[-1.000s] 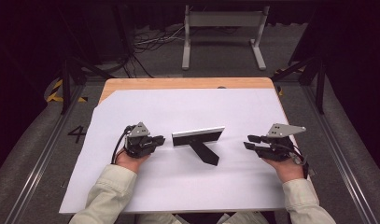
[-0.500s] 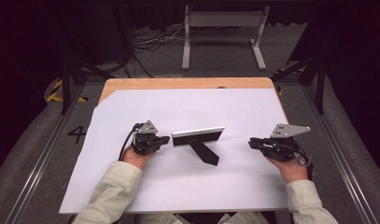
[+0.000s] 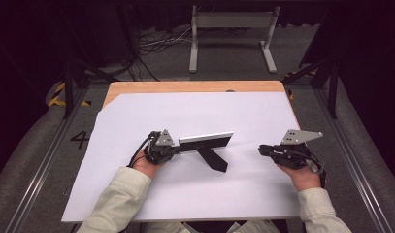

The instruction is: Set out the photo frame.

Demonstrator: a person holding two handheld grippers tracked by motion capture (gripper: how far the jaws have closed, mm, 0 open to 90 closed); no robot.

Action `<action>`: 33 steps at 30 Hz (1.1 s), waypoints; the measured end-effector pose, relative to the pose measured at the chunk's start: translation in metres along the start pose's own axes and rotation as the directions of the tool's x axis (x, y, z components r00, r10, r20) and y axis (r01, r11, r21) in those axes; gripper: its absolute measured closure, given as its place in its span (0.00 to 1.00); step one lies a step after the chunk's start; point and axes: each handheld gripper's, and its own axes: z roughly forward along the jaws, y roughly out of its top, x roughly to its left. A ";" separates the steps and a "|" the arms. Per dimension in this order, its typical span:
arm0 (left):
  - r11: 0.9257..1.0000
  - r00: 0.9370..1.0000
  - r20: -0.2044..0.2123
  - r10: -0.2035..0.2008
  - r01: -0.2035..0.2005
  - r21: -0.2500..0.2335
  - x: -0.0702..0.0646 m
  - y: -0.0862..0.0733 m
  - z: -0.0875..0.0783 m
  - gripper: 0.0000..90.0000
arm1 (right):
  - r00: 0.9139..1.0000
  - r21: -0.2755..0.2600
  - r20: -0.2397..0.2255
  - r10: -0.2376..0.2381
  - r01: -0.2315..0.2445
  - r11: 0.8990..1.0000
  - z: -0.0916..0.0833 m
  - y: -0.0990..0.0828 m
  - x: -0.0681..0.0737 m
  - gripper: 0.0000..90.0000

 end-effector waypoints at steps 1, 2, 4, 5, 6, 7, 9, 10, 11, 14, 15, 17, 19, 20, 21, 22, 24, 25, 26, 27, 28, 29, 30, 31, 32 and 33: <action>1.000 1.000 0.004 -0.002 0.002 -0.002 0.000 0.000 0.000 1.00 | 1.000 0.001 0.001 0.002 -0.002 1.000 0.000 0.000 0.000 0.90; 1.000 1.000 0.007 -0.004 0.004 -0.003 0.001 -0.001 0.000 1.00 | 1.000 0.001 0.002 0.003 -0.003 1.000 0.000 0.000 0.000 0.90; 1.000 1.000 0.023 -0.002 0.002 -0.003 0.001 -0.001 0.000 1.00 | 1.000 0.000 0.002 0.004 -0.004 1.000 0.000 0.000 0.000 0.90; 1.000 1.000 0.031 0.003 -0.003 -0.003 0.001 -0.001 0.000 1.00 | 1.000 -0.002 0.002 0.004 -0.004 1.000 -0.001 0.000 0.000 0.90; 1.000 0.999 0.039 0.007 -0.007 -0.002 0.000 -0.001 0.000 1.00 | 1.000 -0.003 0.002 0.004 -0.004 1.000 -0.001 0.001 0.000 0.90; 1.000 0.999 0.046 0.007 -0.007 -0.002 -0.001 -0.001 0.000 1.00 | 1.000 -0.004 0.003 0.002 -0.002 1.000 -0.001 0.001 0.000 0.90; 1.000 0.998 0.063 0.025 -0.025 0.004 -0.002 0.000 -0.001 1.00 | 1.000 -0.008 0.002 0.002 -0.002 1.000 -0.002 0.002 0.000 0.90; 1.000 0.997 0.070 0.027 -0.027 0.005 -0.003 0.000 -0.001 1.00 | 1.000 -0.009 0.001 0.002 -0.002 1.000 -0.002 0.003 0.001 0.90; 1.000 0.997 0.078 0.028 -0.028 0.006 -0.003 0.000 -0.001 1.00 | 1.000 -0.009 0.001 0.001 -0.001 1.000 -0.003 0.003 0.001 0.90; 0.998 0.992 0.116 0.052 -0.054 0.014 -0.006 0.000 -0.003 1.00 | 1.000 -0.014 0.000 0.001 -0.001 1.000 -0.004 0.004 0.001 0.90; 0.997 0.990 0.128 0.065 -0.068 0.019 -0.007 0.000 -0.004 1.00 | 1.000 -0.016 0.000 0.001 -0.001 1.000 -0.004 0.004 0.001 0.90; 0.995 0.984 0.154 0.091 -0.096 0.027 -0.011 0.001 -0.006 1.00 | 1.000 -0.019 -0.003 0.003 -0.003 1.000 -0.005 0.005 0.001 0.90; 0.993 0.978 0.177 0.110 -0.117 0.031 -0.013 0.002 -0.006 1.00 | 1.000 -0.018 -0.005 0.003 -0.003 1.000 -0.005 0.005 0.001 0.90; 0.992 0.974 0.196 0.116 -0.125 0.035 -0.015 0.002 -0.007 1.00 | 1.000 -0.018 -0.005 0.003 -0.003 1.000 -0.005 0.005 0.001 0.90; 0.990 0.970 0.210 0.124 -0.134 0.036 -0.016 0.002 -0.007 1.00 | 1.000 -0.018 -0.007 0.002 -0.002 1.000 -0.005 0.005 0.001 0.90; 0.989 0.966 0.222 0.131 -0.143 0.038 -0.017 0.003 -0.007 1.00 | 1.000 -0.018 -0.007 0.002 -0.002 1.000 -0.005 0.005 0.001 0.90; 0.989 0.962 0.241 0.128 -0.141 0.041 -0.019 0.002 -0.007 1.00 | 1.000 -0.019 -0.006 0.000 -0.001 1.000 -0.005 0.006 0.001 0.90; 0.987 0.958 0.252 0.138 -0.153 0.041 -0.019 0.003 -0.008 1.00 | 1.000 -0.019 -0.006 0.000 0.000 1.000 -0.005 0.006 0.001 0.90; 0.987 0.956 0.258 0.138 -0.153 0.040 -0.020 0.002 -0.008 1.00 | 1.000 -0.021 -0.006 0.001 -0.001 1.000 -0.006 0.006 0.001 0.90; 0.987 0.955 0.262 0.139 -0.156 0.042 -0.020 0.002 -0.008 1.00 | 1.000 -0.022 -0.008 0.003 -0.003 1.000 -0.006 0.006 0.001 0.89; 0.986 0.951 0.273 0.144 -0.162 0.044 -0.021 0.003 -0.009 1.00 | 1.000 -0.022 -0.007 0.004 -0.004 1.000 -0.006 0.006 0.001 0.89; 0.986 0.949 0.280 0.144 -0.162 0.045 -0.021 0.003 -0.009 1.00 | 1.000 -0.021 -0.008 0.005 -0.005 1.000 -0.006 0.006 0.001 0.89; 0.986 0.948 0.286 0.141 -0.162 0.048 -0.022 0.003 -0.009 1.00 | 1.000 -0.019 -0.009 0.005 -0.005 1.000 -0.005 0.006 0.001 0.89; 0.984 0.945 0.291 0.148 -0.170 0.049 -0.022 0.003 -0.009 1.00 | 1.000 -0.018 -0.010 0.004 -0.004 1.000 -0.005 0.006 0.001 0.89; 0.984 0.943 0.298 0.149 -0.171 0.049 -0.023 0.003 -0.009 1.00 | 1.000 -0.018 -0.011 0.003 -0.003 1.000 -0.005 0.006 0.001 0.89; 0.983 0.939 0.308 0.152 -0.176 0.051 -0.024 0.004 -0.009 1.00 | 1.000 -0.017 -0.012 0.003 -0.003 1.000 -0.005 0.006 0.002 0.89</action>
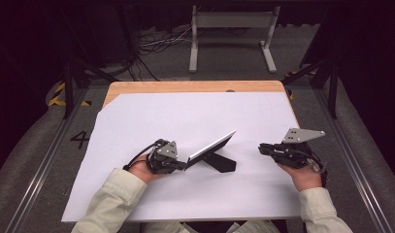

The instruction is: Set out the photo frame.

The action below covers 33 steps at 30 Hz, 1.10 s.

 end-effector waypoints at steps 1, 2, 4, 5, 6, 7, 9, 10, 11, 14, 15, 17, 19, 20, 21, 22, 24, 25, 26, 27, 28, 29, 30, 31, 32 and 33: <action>1.000 1.000 0.010 0.009 -0.009 0.000 -0.001 0.001 0.001 1.00 | 1.000 0.000 -0.001 0.000 0.000 1.000 0.000 0.000 0.000 0.89; 1.000 1.000 0.020 0.013 -0.014 0.002 -0.002 0.001 0.001 1.00 | 1.000 0.000 -0.002 0.001 -0.001 1.000 0.000 0.000 0.000 0.89; 1.000 0.999 0.036 0.024 -0.025 0.009 -0.004 0.003 0.002 1.00 | 1.000 0.000 -0.003 0.001 -0.001 1.000 0.000 0.000 0.000 0.89; 0.999 0.999 0.042 0.033 -0.034 0.009 -0.005 0.004 0.003 1.00 | 1.000 0.000 -0.003 0.002 -0.002 1.000 0.000 0.000 0.000 0.89; 0.999 0.998 0.052 0.033 -0.034 0.014 -0.007 0.004 0.003 1.00 | 1.000 -0.001 -0.004 0.002 -0.002 1.000 0.000 0.000 0.000 0.89; 0.999 0.998 0.056 0.038 -0.039 0.013 -0.008 0.005 0.003 1.00 | 1.000 -0.002 -0.005 0.002 -0.002 1.000 0.000 0.000 0.000 0.89; 0.999 0.996 0.070 0.048 -0.050 0.020 -0.010 0.006 0.004 1.00 | 1.000 -0.002 -0.006 0.003 -0.003 1.000 0.000 0.001 0.000 0.89; 0.998 0.996 0.077 0.054 -0.056 0.022 -0.010 0.007 0.004 1.00 | 1.000 -0.002 -0.006 0.002 -0.002 1.000 0.000 0.001 0.000 0.89; 0.998 0.995 0.081 0.060 -0.062 0.022 -0.011 0.008 0.004 1.00 | 1.000 -0.003 -0.007 0.002 -0.002 1.000 0.000 0.001 0.000 0.89; 0.997 0.993 0.097 0.071 -0.074 0.028 -0.013 0.009 0.005 1.00 | 1.000 -0.003 -0.008 0.001 -0.001 1.000 0.000 0.002 0.000 0.89; 0.997 0.992 0.103 0.073 -0.077 0.030 -0.015 0.010 0.006 1.00 | 1.000 -0.003 -0.009 0.001 -0.001 1.000 0.000 0.002 0.000 0.89; 0.996 0.990 0.115 0.081 -0.085 0.033 -0.017 0.012 0.007 1.00 | 1.000 -0.003 -0.011 0.000 0.000 1.000 0.000 0.003 0.000 0.89; 0.995 0.988 0.127 0.088 -0.093 0.036 -0.020 0.014 0.008 1.00 | 1.000 -0.004 -0.011 -0.002 0.001 1.000 0.000 0.003 0.000 0.89; 0.994 0.986 0.136 0.092 -0.099 0.041 -0.021 0.015 0.009 1.00 | 1.000 -0.004 -0.012 -0.002 0.002 1.000 0.000 0.003 0.000 0.89; 0.994 0.986 0.136 0.092 -0.099 0.041 -0.021 0.015 0.009 1.00 | 1.000 -0.004 -0.012 -0.003 0.003 1.000 0.000 0.003 0.000 0.89; 0.993 0.983 0.151 0.100 -0.107 0.042 -0.024 0.017 0.011 1.00 | 1.000 -0.004 -0.012 -0.003 0.003 1.000 0.000 0.003 0.000 0.89; 0.992 0.981 0.162 0.110 -0.118 0.043 -0.027 0.020 0.013 1.00 | 1.000 -0.004 -0.012 -0.003 0.003 1.000 0.000 0.003 0.000 0.89; 0.991 0.979 0.168 0.116 -0.125 0.044 -0.028 0.021 0.014 1.00 | 1.000 -0.003 -0.013 -0.003 0.003 1.000 0.000 0.003 0.000 0.89; 0.991 0.978 0.173 0.118 -0.127 0.042 -0.029 0.021 0.015 1.00 | 1.000 -0.003 -0.013 -0.003 0.003 1.000 0.000 0.003 0.000 0.89; 0.991 0.978 0.173 0.118 -0.127 0.042 -0.029 0.021 0.015 1.00 | 1.000 -0.003 -0.012 -0.002 0.002 1.000 0.000 0.003 0.000 0.89; 0.990 0.976 0.178 0.124 -0.134 0.043 -0.030 0.023 0.016 1.00 | 1.000 -0.003 -0.012 -0.002 0.002 1.000 0.000 0.003 0.000 0.89; 0.989 0.975 0.182 0.130 -0.140 0.041 -0.030 0.024 0.017 1.00 | 1.000 -0.003 -0.013 -0.001 0.001 1.000 0.000 0.003 0.000 0.90; 0.989 0.973 0.191 0.128 -0.139 0.044 -0.032 0.025 0.018 1.00 | 1.000 -0.002 -0.015 -0.002 0.002 1.000 0.000 0.003 0.000 0.90; 0.989 0.972 0.196 0.133 -0.144 0.045 -0.033 0.026 0.019 1.00 | 1.000 0.000 -0.017 -0.003 0.003 1.000 0.000 0.003 0.000 0.91; 0.988 0.970 0.202 0.135 -0.147 0.046 -0.034 0.027 0.020 1.00 | 1.000 0.001 -0.019 -0.005 0.005 1.000 -0.001 0.003 0.000 0.92; 0.987 0.969 0.206 0.138 -0.150 0.047 -0.035 0.028 0.021 1.00 | 1.000 0.002 -0.022 -0.006 0.006 1.000 -0.001 0.003 0.000 0.92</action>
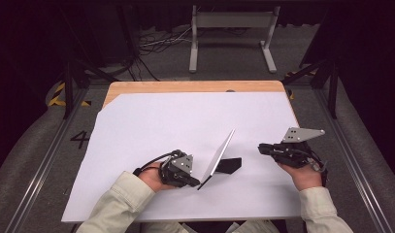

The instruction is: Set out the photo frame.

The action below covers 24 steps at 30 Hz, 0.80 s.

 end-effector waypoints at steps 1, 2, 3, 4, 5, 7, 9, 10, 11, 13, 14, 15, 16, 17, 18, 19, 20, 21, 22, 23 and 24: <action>1.000 1.000 0.003 0.000 0.000 -0.001 -0.001 0.001 0.001 1.00 | 1.000 0.000 -0.003 0.000 0.000 1.000 0.000 0.000 0.000 0.92; 1.000 1.000 0.005 0.007 -0.007 -0.002 -0.001 0.002 0.002 1.00 | 1.000 0.000 -0.003 0.000 0.000 1.000 0.000 0.000 0.000 0.92; 1.000 1.000 0.014 0.009 -0.009 0.000 -0.002 0.004 0.004 1.00 | 1.000 0.000 -0.005 0.001 -0.001 1.000 0.000 0.000 0.000 0.93; 1.000 1.000 0.018 0.010 -0.010 0.001 -0.003 0.005 0.004 1.00 | 1.000 0.001 -0.006 0.001 -0.001 1.000 0.000 0.000 0.000 0.93; 1.000 1.000 0.022 0.016 -0.016 -0.001 -0.003 0.006 0.006 1.00 | 1.000 0.001 -0.007 0.002 -0.002 1.000 0.000 0.000 0.000 0.93; 1.000 0.999 0.033 0.019 -0.019 0.001 -0.005 0.008 0.008 1.00 | 1.000 -0.001 -0.007 0.003 -0.003 1.000 -0.001 0.000 -0.001 0.93; 1.000 0.999 0.043 0.029 -0.029 0.003 -0.007 0.011 0.011 1.00 | 1.000 -0.003 -0.005 0.004 -0.004 1.000 -0.002 0.000 -0.001 0.93; 0.999 0.998 0.045 0.037 -0.037 0.001 -0.007 0.012 0.012 1.00 | 1.000 -0.003 -0.005 0.004 -0.005 1.000 -0.002 0.000 -0.001 0.93; 0.999 0.998 0.052 0.037 -0.038 0.003 -0.008 0.013 0.014 1.00 | 1.000 -0.005 -0.004 0.007 -0.007 1.000 -0.003 0.000 -0.001 0.93; 0.999 0.997 0.061 0.041 -0.042 0.000 -0.010 0.016 0.017 1.00 | 0.999 -0.019 -0.025 0.031 -0.032 0.999 -0.004 0.000 -0.004 0.93; 0.999 0.997 0.061 0.050 -0.050 0.005 -0.010 0.018 0.019 1.00 | 0.998 -0.023 -0.047 0.052 -0.053 0.998 -0.005 0.000 -0.006 0.93; 0.999 0.996 0.070 0.048 -0.049 0.006 -0.012 0.019 0.021 1.00 | 0.996 -0.026 -0.058 0.063 -0.065 0.998 -0.006 0.000 -0.007 0.93; 0.999 0.996 0.074 0.051 -0.052 0.008 -0.013 0.021 0.022 1.00 | 0.996 -0.027 -0.062 0.065 -0.067 0.997 -0.007 -0.001 -0.008 0.93; 0.998 0.996 0.077 0.053 -0.054 0.011 -0.014 0.022 0.024 1.00 | 0.996 -0.028 -0.060 0.065 -0.067 0.997 -0.008 -0.001 -0.008 0.93; 0.998 0.995 0.079 0.058 -0.058 0.007 -0.014 0.023 0.026 1.00 | 0.996 -0.030 -0.055 0.063 -0.065 0.997 -0.008 -0.001 -0.008 0.93; 0.998 0.995 0.078 0.062 -0.063 0.007 -0.015 0.024 0.028 1.00 | 0.997 -0.028 -0.049 0.061 -0.062 0.998 -0.009 -0.001 -0.008 0.93; 0.998 0.995 0.078 0.063 -0.064 0.009 -0.015 0.025 0.029 1.00 | 0.997 -0.029 -0.045 0.060 -0.061 0.998 -0.010 -0.001 -0.008 0.93; 0.998 0.995 0.078 0.067 -0.068 0.009 -0.016 0.026 0.030 1.00 | 0.997 -0.029 -0.043 0.059 -0.060 0.998 -0.011 -0.001 -0.008 0.93; 0.997 0.995 0.076 0.070 -0.071 0.012 -0.016 0.027 0.032 1.00 | 0.998 -0.029 -0.040 0.056 -0.057 0.998 -0.012 0.000 -0.008 0.92; 0.997 0.994 0.079 0.075 -0.076 0.004 -0.016 0.029 0.034 1.00 | 0.998 -0.029 -0.038 0.055 -0.056 0.998 -0.013 0.000 -0.008 0.92; 0.997 0.994 0.081 0.074 -0.075 0.006 -0.017 0.030 0.035 1.00 | 0.998 -0.029 -0.033 0.052 -0.053 0.998 -0.013 0.000 -0.007 0.91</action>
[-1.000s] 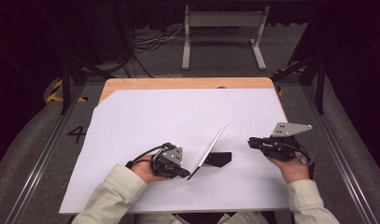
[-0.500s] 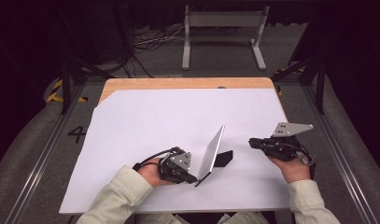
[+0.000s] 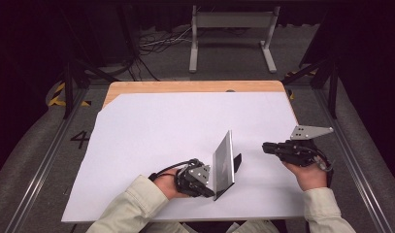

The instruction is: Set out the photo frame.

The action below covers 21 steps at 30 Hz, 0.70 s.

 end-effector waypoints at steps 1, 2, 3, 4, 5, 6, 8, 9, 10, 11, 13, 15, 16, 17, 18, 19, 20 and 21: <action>1.000 1.000 0.003 0.001 -0.001 -0.006 -0.001 0.001 0.002 1.00 | 1.000 0.000 0.003 -0.003 0.003 1.000 -0.001 0.000 0.000 0.91; 1.000 1.000 0.005 0.007 -0.007 -0.002 -0.001 0.003 0.004 1.00 | 1.000 0.001 0.006 -0.006 0.006 1.000 -0.001 0.000 0.001 0.91; 1.000 1.000 0.010 0.011 -0.011 -0.001 -0.002 0.004 0.006 1.00 | 1.000 0.003 0.008 -0.010 0.010 1.000 -0.002 0.001 0.001 0.91; 1.000 1.000 0.010 0.015 -0.015 0.008 -0.002 0.005 0.007 1.00 | 1.000 0.001 0.006 -0.007 0.007 1.000 -0.002 0.001 0.001 0.91; 1.000 1.000 0.015 0.010 -0.010 0.004 -0.003 0.006 0.008 1.00 | 1.000 -0.001 0.007 -0.007 0.007 1.000 -0.002 0.001 0.001 0.91; 1.000 1.000 0.014 0.012 -0.012 0.009 -0.004 0.007 0.010 1.00 | 1.000 -0.001 0.007 -0.008 0.008 1.000 -0.003 0.001 0.001 0.91; 1.000 1.000 0.016 0.016 -0.016 0.002 -0.004 0.010 0.012 1.00 | 1.000 -0.002 0.007 -0.008 0.008 1.000 -0.004 0.001 0.001 0.91; 1.000 1.000 0.017 0.018 -0.018 0.002 -0.004 0.011 0.013 1.00 | 1.000 -0.001 0.008 -0.010 0.010 1.000 -0.004 0.001 0.001 0.91; 1.000 1.000 0.015 0.021 -0.021 0.004 -0.004 0.012 0.014 1.00 | 1.000 -0.003 0.006 -0.008 0.008 1.000 -0.004 0.001 0.001 0.91; 1.000 1.000 0.014 0.024 -0.024 0.003 -0.004 0.012 0.014 1.00 | 1.000 -0.003 0.004 -0.007 0.007 1.000 -0.004 0.001 0.001 0.90; 1.000 1.000 0.017 0.020 -0.020 0.000 -0.005 0.014 0.016 1.00 | 1.000 -0.005 -0.002 0.002 -0.002 1.000 -0.004 0.001 0.001 0.89; 1.000 1.000 0.012 0.024 -0.024 0.007 -0.005 0.016 0.017 1.00 | 1.000 -0.005 -0.006 0.019 -0.019 1.000 -0.005 0.001 0.001 0.89; 1.000 1.000 0.016 0.025 -0.025 0.000 -0.005 0.017 0.018 1.00 | 1.000 -0.002 -0.005 0.015 -0.015 1.000 -0.005 0.001 0.001 0.89; 1.000 1.000 0.013 0.023 -0.023 0.009 -0.005 0.018 0.018 1.00 | 1.000 0.001 -0.003 0.013 -0.013 1.000 -0.005 0.002 0.001 0.89; 1.000 1.000 0.015 0.024 -0.024 0.000 -0.004 0.018 0.019 1.00 | 1.000 0.002 0.001 0.008 -0.008 1.000 -0.006 0.002 0.002 0.90; 1.000 1.000 0.019 0.025 -0.025 -0.001 -0.004 0.019 0.020 1.00 | 1.000 0.004 0.007 0.005 -0.005 1.000 -0.006 0.002 0.002 0.89; 1.000 1.000 0.012 0.027 -0.027 0.006 -0.004 0.020 0.020 1.00 | 1.000 0.003 0.011 0.001 -0.001 1.000 -0.007 0.003 0.003 0.88; 1.000 1.000 0.016 0.024 -0.024 -0.002 -0.004 0.021 0.022 1.00 | 1.000 0.004 0.018 -0.002 0.002 1.000 -0.007 0.003 0.003 0.87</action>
